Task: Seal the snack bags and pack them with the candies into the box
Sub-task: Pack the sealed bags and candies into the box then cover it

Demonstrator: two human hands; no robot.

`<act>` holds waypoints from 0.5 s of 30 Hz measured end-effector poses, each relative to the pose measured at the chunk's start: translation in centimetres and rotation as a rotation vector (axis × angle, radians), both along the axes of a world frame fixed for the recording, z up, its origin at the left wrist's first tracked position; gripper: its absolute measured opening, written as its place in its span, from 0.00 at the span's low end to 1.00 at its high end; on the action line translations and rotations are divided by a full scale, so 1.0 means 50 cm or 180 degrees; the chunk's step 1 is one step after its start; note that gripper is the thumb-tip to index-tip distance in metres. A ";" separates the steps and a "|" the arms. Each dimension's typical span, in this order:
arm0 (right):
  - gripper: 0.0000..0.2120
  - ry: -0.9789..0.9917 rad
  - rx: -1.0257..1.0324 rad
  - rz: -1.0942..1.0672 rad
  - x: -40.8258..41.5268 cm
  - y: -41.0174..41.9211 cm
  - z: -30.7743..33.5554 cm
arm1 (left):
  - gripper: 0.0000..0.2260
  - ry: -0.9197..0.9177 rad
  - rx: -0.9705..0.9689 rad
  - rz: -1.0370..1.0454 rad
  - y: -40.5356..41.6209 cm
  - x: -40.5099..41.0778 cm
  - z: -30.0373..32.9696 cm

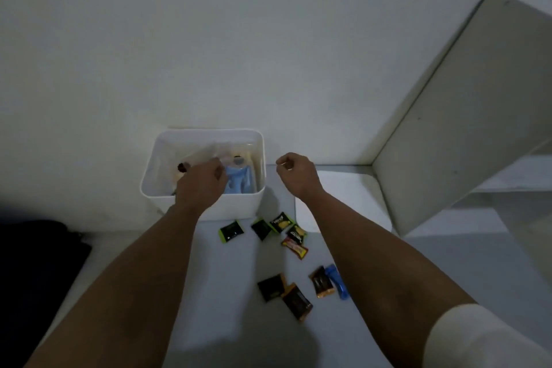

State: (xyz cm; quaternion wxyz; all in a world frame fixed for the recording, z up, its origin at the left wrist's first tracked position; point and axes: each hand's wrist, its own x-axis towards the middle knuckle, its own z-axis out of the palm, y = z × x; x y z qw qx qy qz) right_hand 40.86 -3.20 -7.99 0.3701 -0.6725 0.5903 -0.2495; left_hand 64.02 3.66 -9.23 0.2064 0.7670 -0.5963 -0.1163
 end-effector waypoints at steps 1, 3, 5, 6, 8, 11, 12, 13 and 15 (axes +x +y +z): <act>0.08 0.0062 0.0034 -0.0062 -0.047 0.021 -0.023 | 0.08 0.0078 -0.0084 -0.0092 0.033 -0.027 -0.024; 0.07 0.0197 0.0146 -0.0157 -0.138 0.068 -0.079 | 0.09 -0.0001 -0.0246 -0.0285 0.100 -0.075 -0.087; 0.10 0.0377 0.0280 -0.0175 -0.221 0.127 -0.145 | 0.13 -0.0066 -0.0128 -0.0380 0.166 -0.122 -0.146; 0.13 0.0484 0.0360 -0.0167 -0.257 0.159 -0.176 | 0.16 -0.0021 0.0067 -0.0391 0.196 -0.146 -0.176; 0.20 0.0748 0.0513 -0.0117 -0.318 0.229 -0.240 | 0.29 0.0007 0.0584 -0.0501 0.261 -0.196 -0.235; 0.33 0.1042 0.0681 0.0193 -0.374 0.325 -0.326 | 0.47 -0.0084 0.1200 -0.0829 0.337 -0.273 -0.318; 0.36 0.1177 0.0623 0.0400 -0.384 0.349 -0.352 | 0.50 -0.0065 0.1333 -0.0879 0.353 -0.298 -0.342; 0.37 0.1363 0.0486 0.0624 -0.388 0.366 -0.377 | 0.51 -0.0071 0.1390 -0.0920 0.364 -0.323 -0.365; 0.36 0.1713 0.0176 0.0908 -0.382 0.388 -0.419 | 0.50 -0.0176 0.1338 -0.0989 0.377 -0.370 -0.402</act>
